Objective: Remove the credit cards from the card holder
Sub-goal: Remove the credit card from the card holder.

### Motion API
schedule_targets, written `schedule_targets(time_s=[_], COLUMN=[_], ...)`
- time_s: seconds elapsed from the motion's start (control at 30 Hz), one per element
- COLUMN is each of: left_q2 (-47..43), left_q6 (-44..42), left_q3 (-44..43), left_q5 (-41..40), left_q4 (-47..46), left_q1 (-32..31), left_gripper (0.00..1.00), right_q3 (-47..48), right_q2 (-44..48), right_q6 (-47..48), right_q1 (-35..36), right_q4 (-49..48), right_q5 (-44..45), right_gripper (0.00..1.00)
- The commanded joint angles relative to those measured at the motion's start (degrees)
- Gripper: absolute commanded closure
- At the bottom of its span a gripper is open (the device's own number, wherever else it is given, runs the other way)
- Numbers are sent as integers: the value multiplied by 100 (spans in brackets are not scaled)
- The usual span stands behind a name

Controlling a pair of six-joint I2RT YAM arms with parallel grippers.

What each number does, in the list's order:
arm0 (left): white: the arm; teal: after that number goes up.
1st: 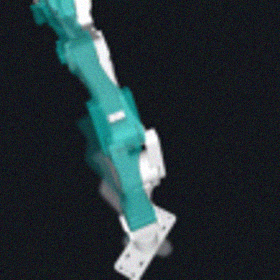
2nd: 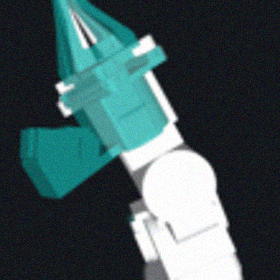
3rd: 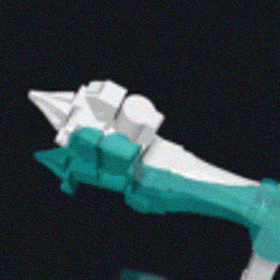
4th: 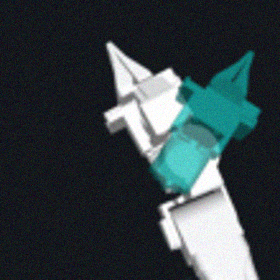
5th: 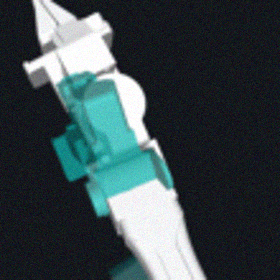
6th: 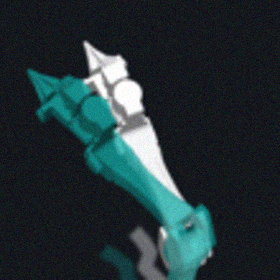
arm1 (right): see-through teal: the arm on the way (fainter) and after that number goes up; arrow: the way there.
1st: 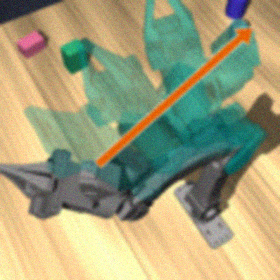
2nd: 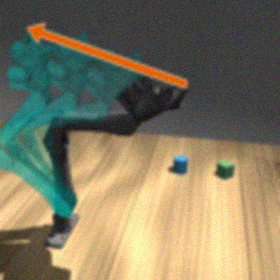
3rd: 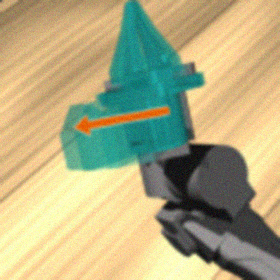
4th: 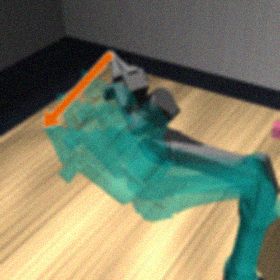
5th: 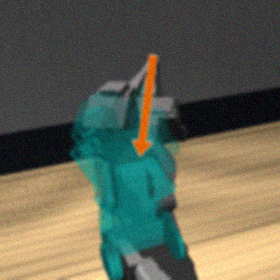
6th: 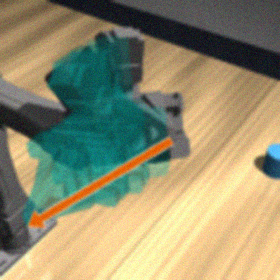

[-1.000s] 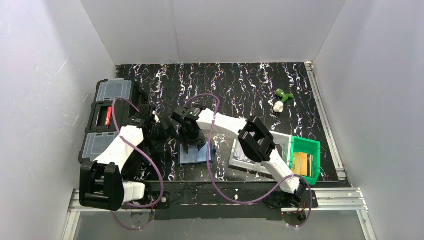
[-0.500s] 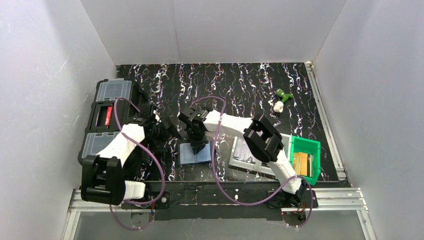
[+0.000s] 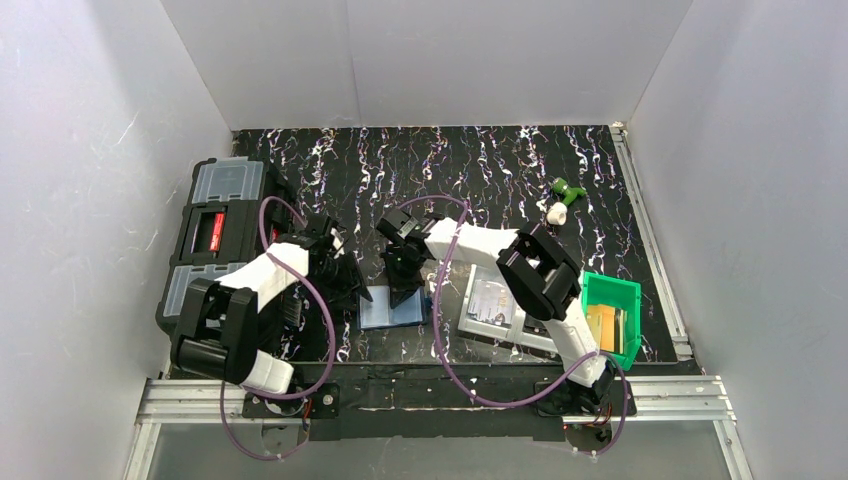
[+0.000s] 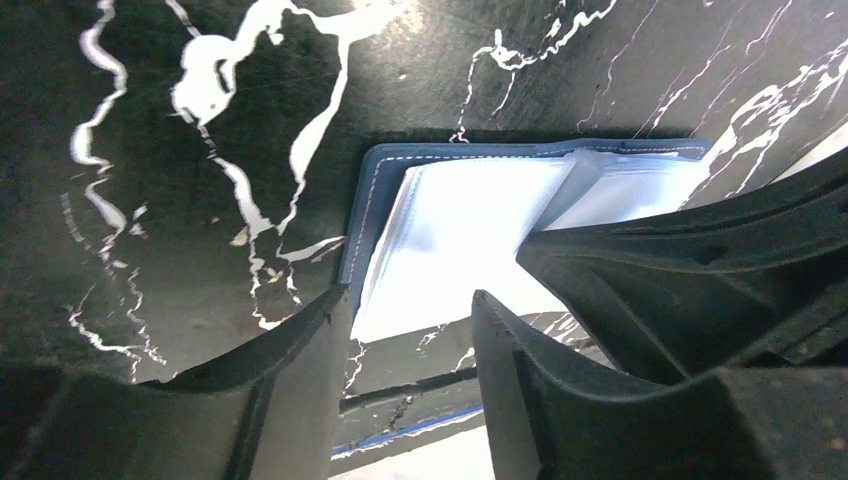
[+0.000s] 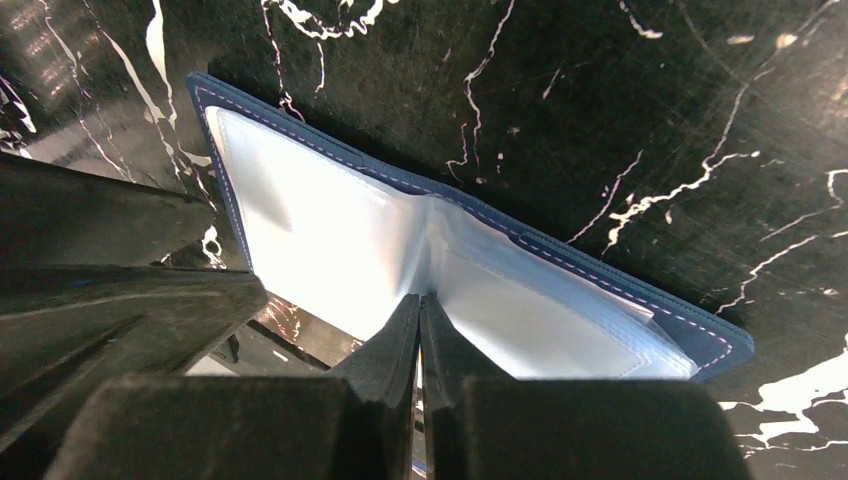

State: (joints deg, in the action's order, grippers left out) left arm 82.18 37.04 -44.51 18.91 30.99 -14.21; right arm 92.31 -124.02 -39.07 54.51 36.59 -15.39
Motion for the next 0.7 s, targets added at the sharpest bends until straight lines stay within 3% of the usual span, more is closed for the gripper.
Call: schedule_targets(time_s=[0.0, 0.2, 0.67], left_q2=[183, 502, 756], left_q6=[-77, -72, 116], left_q3=[-72, -91, -206], left_q5=[-75, -168, -228], left_q4=[-14, -174, -249], left_q1=[-244, -420, -751], left_gripper=[58, 73, 97], right_q3=[-337, -470, -775], right_q2=[-106, 0, 273], right_q6=[125, 96, -88], right_q1=[-31, -106, -266], right_q4=[76, -80, -501], right_q5=[182, 53, -314], right_gripper=[91, 88, 59])
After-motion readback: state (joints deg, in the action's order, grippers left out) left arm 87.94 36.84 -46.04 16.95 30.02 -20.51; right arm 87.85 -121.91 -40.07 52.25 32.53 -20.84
